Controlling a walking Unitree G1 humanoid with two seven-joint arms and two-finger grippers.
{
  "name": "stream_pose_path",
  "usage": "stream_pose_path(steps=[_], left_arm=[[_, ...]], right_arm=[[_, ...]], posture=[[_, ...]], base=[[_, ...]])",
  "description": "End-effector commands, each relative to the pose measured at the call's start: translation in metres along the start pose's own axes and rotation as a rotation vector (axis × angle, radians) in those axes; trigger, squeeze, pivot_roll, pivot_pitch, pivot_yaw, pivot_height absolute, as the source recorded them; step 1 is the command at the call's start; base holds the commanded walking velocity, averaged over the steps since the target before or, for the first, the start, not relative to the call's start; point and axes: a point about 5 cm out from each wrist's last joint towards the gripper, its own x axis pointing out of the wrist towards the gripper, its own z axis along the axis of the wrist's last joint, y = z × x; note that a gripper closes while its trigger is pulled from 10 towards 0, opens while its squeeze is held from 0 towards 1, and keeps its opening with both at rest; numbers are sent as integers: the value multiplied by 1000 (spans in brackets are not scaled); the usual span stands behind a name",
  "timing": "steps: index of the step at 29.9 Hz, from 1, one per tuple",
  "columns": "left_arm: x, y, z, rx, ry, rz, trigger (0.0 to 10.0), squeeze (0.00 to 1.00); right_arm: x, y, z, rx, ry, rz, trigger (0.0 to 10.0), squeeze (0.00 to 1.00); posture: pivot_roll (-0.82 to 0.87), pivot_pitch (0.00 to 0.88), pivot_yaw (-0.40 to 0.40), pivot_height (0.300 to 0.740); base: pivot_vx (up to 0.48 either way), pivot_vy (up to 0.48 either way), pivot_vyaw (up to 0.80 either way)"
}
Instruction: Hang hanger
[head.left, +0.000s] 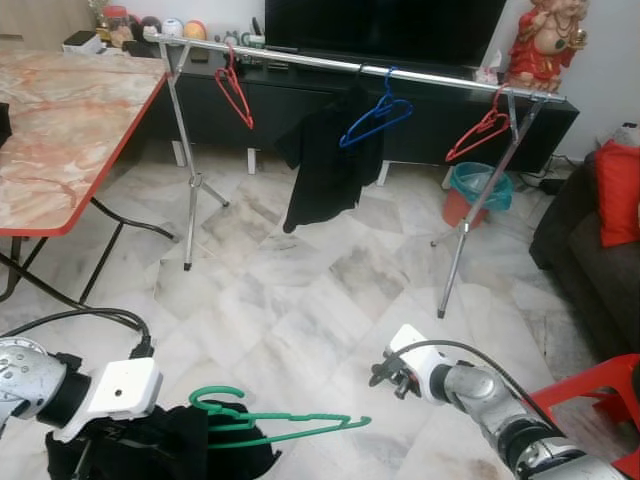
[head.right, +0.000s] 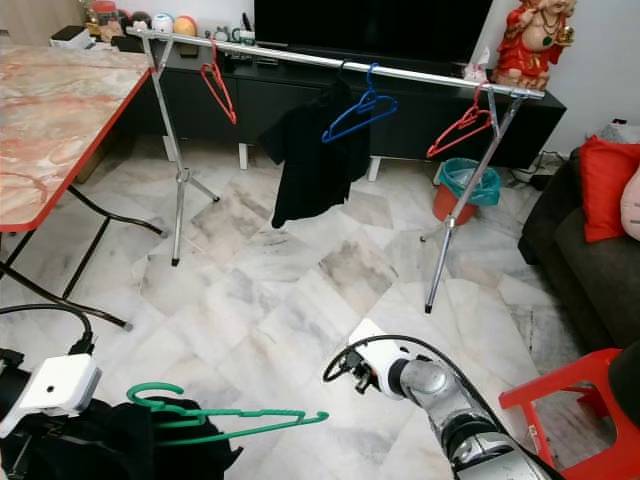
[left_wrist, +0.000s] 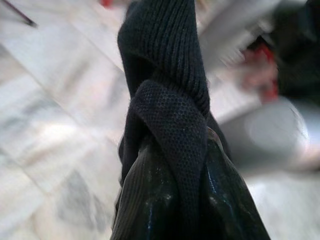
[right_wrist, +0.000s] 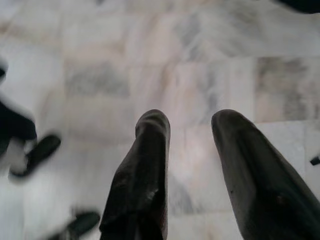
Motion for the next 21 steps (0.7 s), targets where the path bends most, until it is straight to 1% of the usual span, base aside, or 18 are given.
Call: stream_pose_path(steps=[1,2,3,6,8,9,12,16,17,18,19,20,21], left_arm=[[9,4,6,21,-24,66,10000,0],[12,4,7,16,-33,81,10000,0],[16,4,6,1,-51,96,10000,0],[20,3,6,-18,-69,110,10000,0],[29,-2,6,-66,-91,108,10000,0],[31,-3,6,-74,-92,103,10000,0],[35,-4,3,-57,-51,81,10000,0],[36,1,3,-43,-28,96,10000,0],[36,1,3,-43,-28,96,10000,0],[37,4,4,-42,-28,105,10000,0],[37,7,5,-42,-29,114,10000,0],[37,13,7,-42,-27,127,10000,0],[37,14,8,-41,-26,130,10000,0]], right_arm=[[-2,-14,10,79,-66,-110,10000,490],[-3,-17,12,95,-79,-131,10000,490],[-4,-21,14,120,-99,-164,10000,0],[-6,-26,17,148,-120,-200,10000,0],[-10,-36,22,202,-175,-246,10000,0],[-11,-38,23,208,-185,-257,10000,0],[-17,-49,29,192,-220,-290,10000,0],[-25,-63,38,189,-262,-310,10000,0],[-25,-63,38,189,-262,-310,10000,0],[-26,-65,43,197,-285,-278,10000,0],[-26,-63,48,196,-321,-192,10000,0],[-26,-53,55,195,-370,13,10000,0],[-25,-49,56,194,-380,78,10000,0]], posture=[[34,0,-97,740],[34,0,-95,740],[34,0,-95,740],[34,0,-92,740],[34,0,-84,740],[34,0,-84,740],[34,0,-74,740],[33,0,-73,740],[33,0,-73,740],[25,0,-64,740],[25,0,-64,740],[24,0,-64,740],[23,0,-62,740]], base=[[0,0,0],[0,0,0],[0,0,0],[0,0,0],[0,0,0],[0,0,0],[0,0,0],[0,0,0],[0,0,0],[0,0,0],[0,0,0],[0,0,0],[0,0,0]])
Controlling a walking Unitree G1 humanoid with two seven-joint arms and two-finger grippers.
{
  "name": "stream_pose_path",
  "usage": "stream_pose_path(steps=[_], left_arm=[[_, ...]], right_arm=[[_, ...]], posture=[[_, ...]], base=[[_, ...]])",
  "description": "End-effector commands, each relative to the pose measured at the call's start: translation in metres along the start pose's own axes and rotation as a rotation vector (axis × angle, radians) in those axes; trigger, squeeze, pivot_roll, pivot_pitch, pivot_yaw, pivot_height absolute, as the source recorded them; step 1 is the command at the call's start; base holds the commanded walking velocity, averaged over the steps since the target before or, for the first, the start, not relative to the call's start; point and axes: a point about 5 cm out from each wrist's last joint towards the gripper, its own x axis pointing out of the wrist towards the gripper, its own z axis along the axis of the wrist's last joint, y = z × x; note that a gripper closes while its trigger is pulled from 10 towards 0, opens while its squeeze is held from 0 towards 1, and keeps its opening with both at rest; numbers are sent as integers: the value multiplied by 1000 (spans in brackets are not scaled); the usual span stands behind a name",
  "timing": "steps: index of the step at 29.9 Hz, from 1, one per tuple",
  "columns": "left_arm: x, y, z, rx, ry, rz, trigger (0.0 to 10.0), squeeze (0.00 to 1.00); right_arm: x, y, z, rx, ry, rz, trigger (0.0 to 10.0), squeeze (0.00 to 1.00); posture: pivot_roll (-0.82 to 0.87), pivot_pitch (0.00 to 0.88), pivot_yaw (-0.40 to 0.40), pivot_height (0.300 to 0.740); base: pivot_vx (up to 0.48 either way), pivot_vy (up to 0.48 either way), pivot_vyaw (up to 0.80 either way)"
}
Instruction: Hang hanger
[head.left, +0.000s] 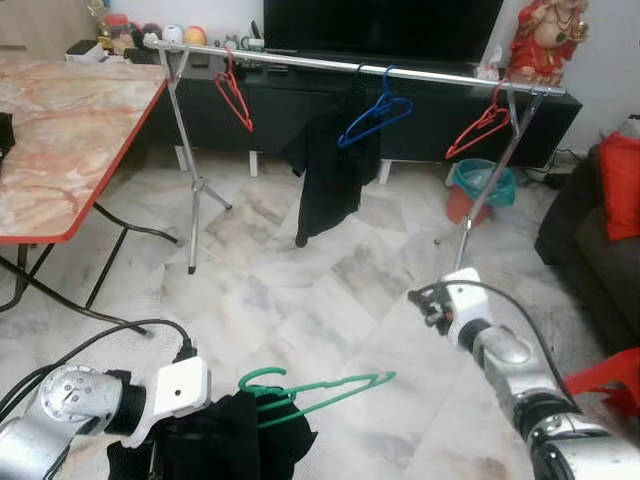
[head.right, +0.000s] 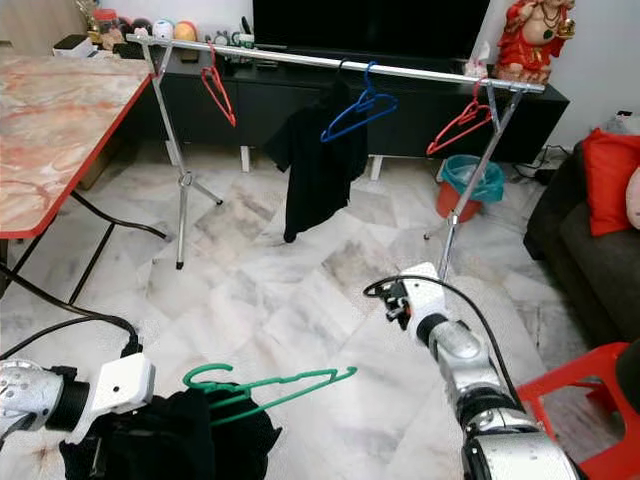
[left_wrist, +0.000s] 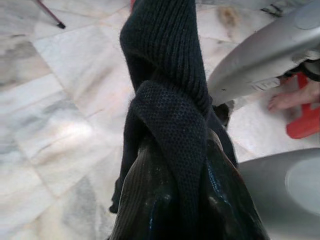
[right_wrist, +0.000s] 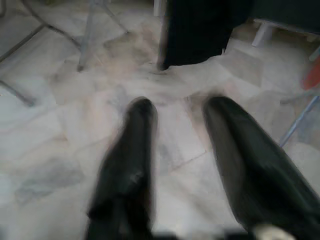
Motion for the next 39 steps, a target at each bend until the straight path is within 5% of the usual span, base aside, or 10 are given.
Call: stream_pose_path(steps=[1,15,20,26,30,31,32,33,38,39], left_arm=[[1,6,7,23,-2,10,10000,0],[1,13,17,93,46,-90,10000,0],[2,13,14,105,80,-101,10000,0],[9,8,7,122,127,-132,10000,0],[10,11,4,123,144,-120,10000,0],[10,12,5,125,144,-118,10000,0],[10,12,5,125,144,-118,10000,0],[10,13,6,125,140,-114,10000,0],[9,19,10,136,128,-100,10000,0],[10,20,11,139,123,-101,10000,0]], right_arm=[[2,12,10,4,-42,220,10000,0],[-9,33,2,-111,78,647,10000,0],[-9,33,9,-118,67,696,10000,0],[-4,21,22,-173,51,578,10000,0],[-7,33,28,-138,20,752,10000,0],[-7,34,27,-140,21,768,10000,443],[-7,34,27,-140,21,768,10000,443],[-8,36,25,-134,23,786,10000,1000],[-11,44,20,-148,47,852,10000,1000],[-11,45,19,-151,46,869,10000,27]], posture=[[24,0,-61,740],[24,0,-55,740],[30,0,-56,740],[27,0,-60,740],[28,0,-56,740],[30,0,-56,740],[30,0,-56,740],[27,0,-56,740],[20,0,-53,740],[20,0,-53,740]], base=[[0,0,0],[0,0,0],[0,0,0],[0,0,0],[0,0,0],[0,0,0],[0,0,0],[0,0,0],[0,0,0],[0,0,0]])
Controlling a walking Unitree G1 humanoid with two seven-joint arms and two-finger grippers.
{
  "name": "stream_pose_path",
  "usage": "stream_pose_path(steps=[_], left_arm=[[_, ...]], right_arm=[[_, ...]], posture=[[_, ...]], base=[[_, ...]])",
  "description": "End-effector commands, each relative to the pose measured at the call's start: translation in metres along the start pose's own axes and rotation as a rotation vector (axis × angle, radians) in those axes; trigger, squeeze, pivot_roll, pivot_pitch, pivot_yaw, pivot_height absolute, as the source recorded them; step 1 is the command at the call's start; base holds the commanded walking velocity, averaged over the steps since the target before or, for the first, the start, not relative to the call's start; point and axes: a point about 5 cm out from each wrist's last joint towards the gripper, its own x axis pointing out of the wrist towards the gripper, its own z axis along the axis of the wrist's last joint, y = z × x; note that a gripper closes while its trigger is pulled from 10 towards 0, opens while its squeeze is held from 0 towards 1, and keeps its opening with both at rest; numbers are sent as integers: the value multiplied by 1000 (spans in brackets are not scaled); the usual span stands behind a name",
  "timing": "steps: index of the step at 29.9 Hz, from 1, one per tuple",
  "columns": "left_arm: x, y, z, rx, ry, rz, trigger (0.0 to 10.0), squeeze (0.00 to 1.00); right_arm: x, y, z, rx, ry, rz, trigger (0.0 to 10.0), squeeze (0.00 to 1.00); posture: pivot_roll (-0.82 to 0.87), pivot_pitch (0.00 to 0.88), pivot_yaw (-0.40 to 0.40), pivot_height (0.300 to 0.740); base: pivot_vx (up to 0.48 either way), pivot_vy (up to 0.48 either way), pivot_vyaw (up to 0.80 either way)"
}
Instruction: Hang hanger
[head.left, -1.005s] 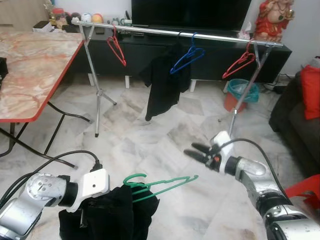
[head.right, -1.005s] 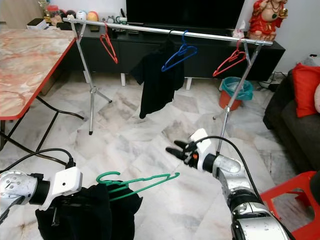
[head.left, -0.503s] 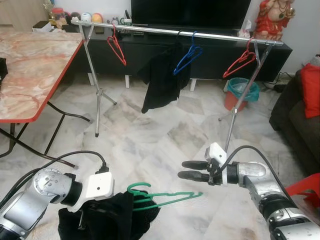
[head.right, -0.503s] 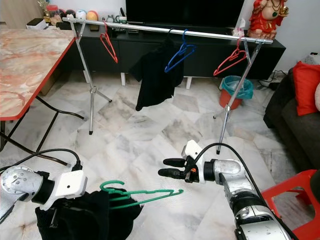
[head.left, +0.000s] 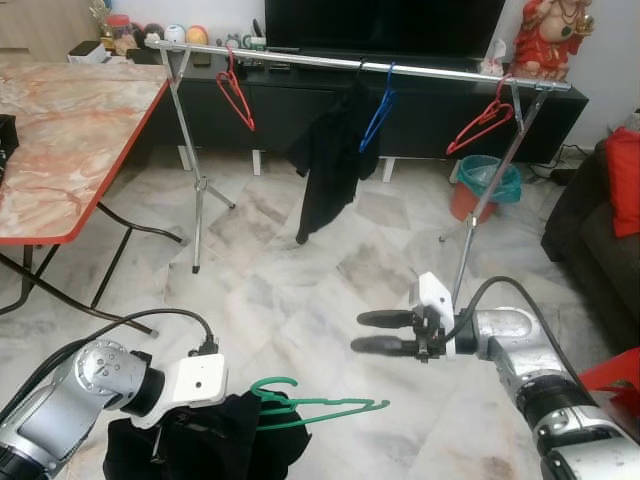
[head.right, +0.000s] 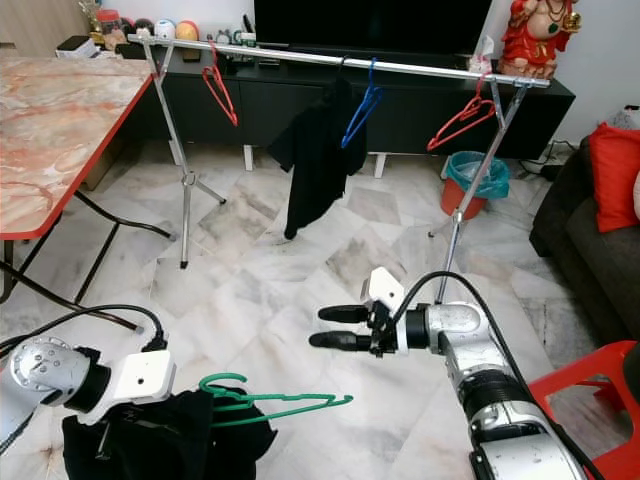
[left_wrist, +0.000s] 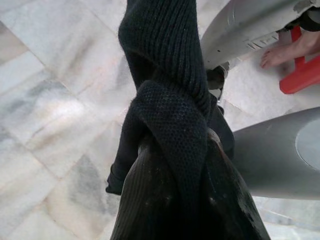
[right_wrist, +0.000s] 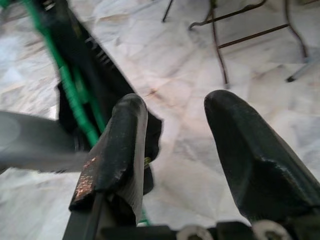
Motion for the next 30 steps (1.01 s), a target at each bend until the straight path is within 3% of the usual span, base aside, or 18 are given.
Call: stream_pose_path(steps=[1,14,22,30], left_arm=[[-3,7,8,44,-14,17,10000,0],[-1,20,20,82,-38,25,10000,0],[-2,24,21,83,-42,32,10000,0],[-1,27,30,97,-61,37,10000,0]], right_arm=[[1,3,3,-25,3,39,10000,27],[7,20,9,-7,-28,240,10000,0],[6,23,11,-15,-10,268,10000,0],[15,34,6,-55,33,327,10000,0]], posture=[[20,0,-53,740],[21,0,-46,740],[17,0,-46,740],[23,0,-53,740]], base=[[0,0,0],[0,0,0],[0,0,0],[0,0,0]])
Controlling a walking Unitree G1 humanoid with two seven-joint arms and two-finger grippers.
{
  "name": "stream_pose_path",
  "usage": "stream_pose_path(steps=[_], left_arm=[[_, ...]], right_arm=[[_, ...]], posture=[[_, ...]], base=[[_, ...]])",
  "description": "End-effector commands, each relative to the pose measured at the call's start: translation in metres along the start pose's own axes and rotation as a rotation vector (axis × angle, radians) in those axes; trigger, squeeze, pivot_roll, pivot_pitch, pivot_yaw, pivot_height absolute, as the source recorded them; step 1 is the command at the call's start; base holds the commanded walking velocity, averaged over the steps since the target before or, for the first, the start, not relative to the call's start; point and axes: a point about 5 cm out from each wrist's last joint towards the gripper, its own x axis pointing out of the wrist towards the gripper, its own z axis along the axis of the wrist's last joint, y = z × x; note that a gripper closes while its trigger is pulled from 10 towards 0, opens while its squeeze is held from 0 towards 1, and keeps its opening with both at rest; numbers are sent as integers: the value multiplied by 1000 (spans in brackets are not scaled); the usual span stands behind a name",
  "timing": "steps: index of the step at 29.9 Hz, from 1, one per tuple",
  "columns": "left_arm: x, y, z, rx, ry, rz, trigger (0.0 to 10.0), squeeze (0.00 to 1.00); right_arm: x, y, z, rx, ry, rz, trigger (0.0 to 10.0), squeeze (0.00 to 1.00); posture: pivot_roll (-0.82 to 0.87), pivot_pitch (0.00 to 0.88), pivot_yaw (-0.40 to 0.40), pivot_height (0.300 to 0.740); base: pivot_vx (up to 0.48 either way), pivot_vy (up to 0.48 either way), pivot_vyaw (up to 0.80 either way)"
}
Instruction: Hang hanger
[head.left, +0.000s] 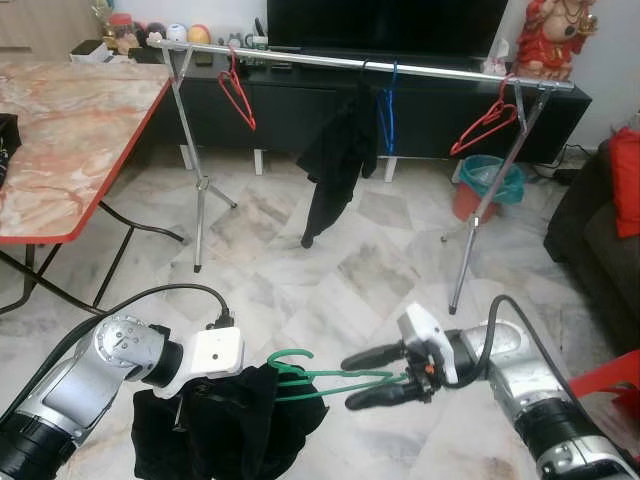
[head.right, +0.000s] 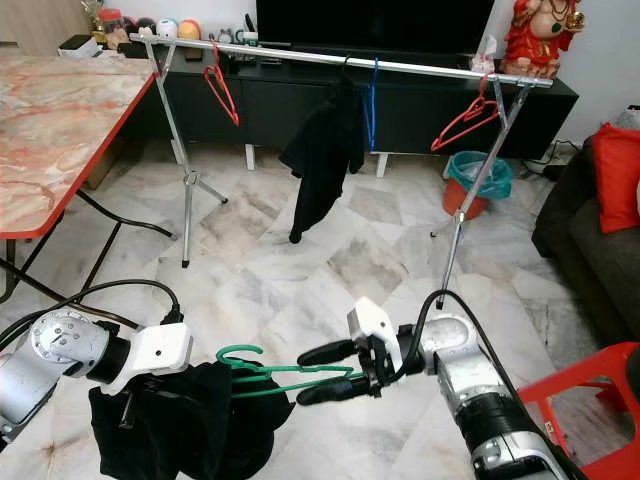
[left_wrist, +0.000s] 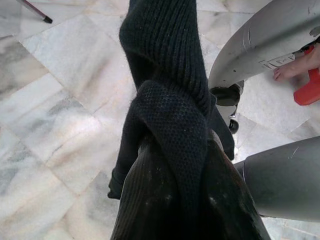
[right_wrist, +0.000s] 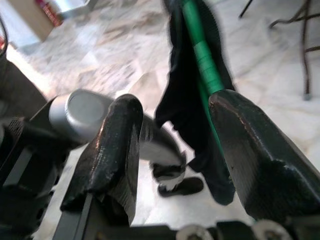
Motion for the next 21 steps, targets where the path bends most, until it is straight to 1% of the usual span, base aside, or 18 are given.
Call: stream_pose_path(steps=[1,13,18,21], left_arm=[[-2,6,16,53,-24,5,10000,0],[6,7,31,77,-75,-19,10000,0],[9,7,39,98,-89,-27,10000,0],[10,7,40,101,-91,-26,10000,0]], right_arm=[[2,2,7,-52,13,29,10000,0],[4,2,12,-84,32,46,10000,0],[6,-3,12,-118,36,-20,10000,0],[7,-3,12,-116,36,-21,10000,0]], posture=[[22,0,-56,740],[20,0,-61,740],[17,0,-64,740],[18,0,-64,740]], base=[[0,0,0],[0,0,0],[0,0,0],[0,0,0]])
